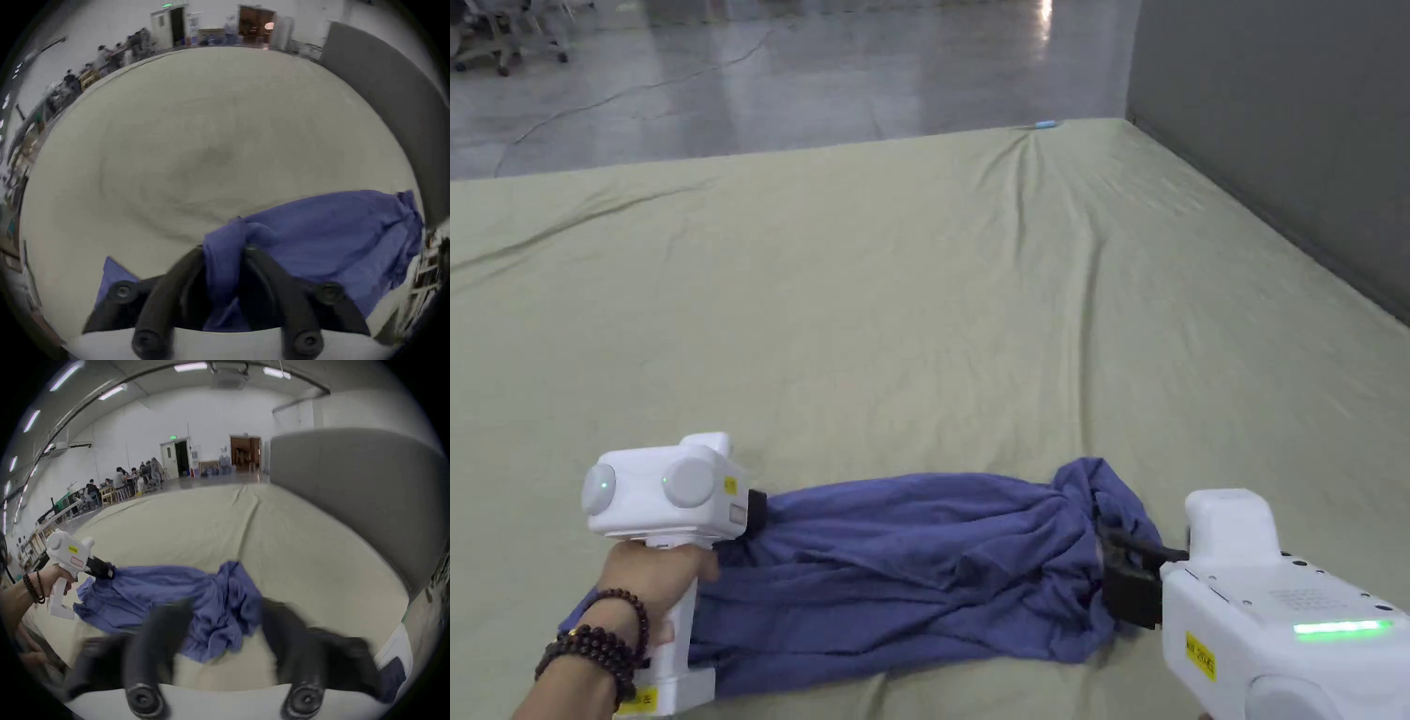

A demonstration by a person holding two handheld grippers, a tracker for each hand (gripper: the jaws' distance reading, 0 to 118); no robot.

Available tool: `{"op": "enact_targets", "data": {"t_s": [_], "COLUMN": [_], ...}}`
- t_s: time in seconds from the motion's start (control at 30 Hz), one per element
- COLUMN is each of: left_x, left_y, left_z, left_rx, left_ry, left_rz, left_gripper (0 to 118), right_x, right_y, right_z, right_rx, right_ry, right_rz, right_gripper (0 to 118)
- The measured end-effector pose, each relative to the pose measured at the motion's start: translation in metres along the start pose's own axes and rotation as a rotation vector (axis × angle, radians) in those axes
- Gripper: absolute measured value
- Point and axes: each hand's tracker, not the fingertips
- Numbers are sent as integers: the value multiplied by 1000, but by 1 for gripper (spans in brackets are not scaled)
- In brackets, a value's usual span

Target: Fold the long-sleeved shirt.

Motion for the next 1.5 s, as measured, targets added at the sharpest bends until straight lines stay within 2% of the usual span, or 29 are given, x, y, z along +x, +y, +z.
{"op": "enact_targets", "data": {"t_s": [0.03,0.07,0.13,0.23,0.27,0.3,0.33,0.37,0.4,0.47,0.57,0.63,0.73,0.83,0.9,1.0,1.27,1.37,1.5], "left_x": [-4,-4,-6,-8,-8,-8,-8,-8,-8,-10,-15,-17,-17,-20,-26,-36,-65,-64,-58], "left_y": [2,3,3,6,7,8,7,5,4,5,11,20,36,57,74,101,184,208,223], "left_z": [2,5,10,14,16,17,20,24,28,38,62,82,121,168,201,251,366,400,421], "left_rx": [0,0,10,18,20,21,24,32,43,67,134,168,264,370,430,522,714,784,802], "left_ry": [30,39,20,21,19,18,17,12,7,-7,-65,-73,-107,-64,-68,-34,45,76,84], "left_rz": [27,39,62,67,66,65,64,65,66,74,93,119,105,87,93,92,170,157,162], "left_gripper": [7,7,7,7,7,7,7,7,7,7,7,7,7,7,7,7,7,7,7], "right_x": [2,2,0,-5,-7,-9,-12,-15,-16,-13,-7,0,4,9,12,11,-27,-47,-68], "right_y": [-5,-11,-19,-24,-24,-23,-21,-20,-20,-15,4,26,77,140,183,254,434,481,511], "right_z": [-9,-16,-32,-56,-68,-75,-83,-90,-91,-84,-58,-41,-14,11,29,54,114,128,126], "right_rx": [-32,-32,-110,-206,-238,-240,-226,-224,-228,-236,-138,-73,61,142,215,320,531,585,546], "right_ry": [-6,-13,-34,-6,-11,-19,-21,-39,-54,22,29,40,52,112,146,142,148,108,48], "right_rz": [-15,-7,10,39,44,46,43,39,25,-27,-8,-29,-13,34,39,37,153,194,230], "right_gripper": [98,102,100,99,91,73,30,3,3,3,3,3,3,3,3,3,3,3,3]}}
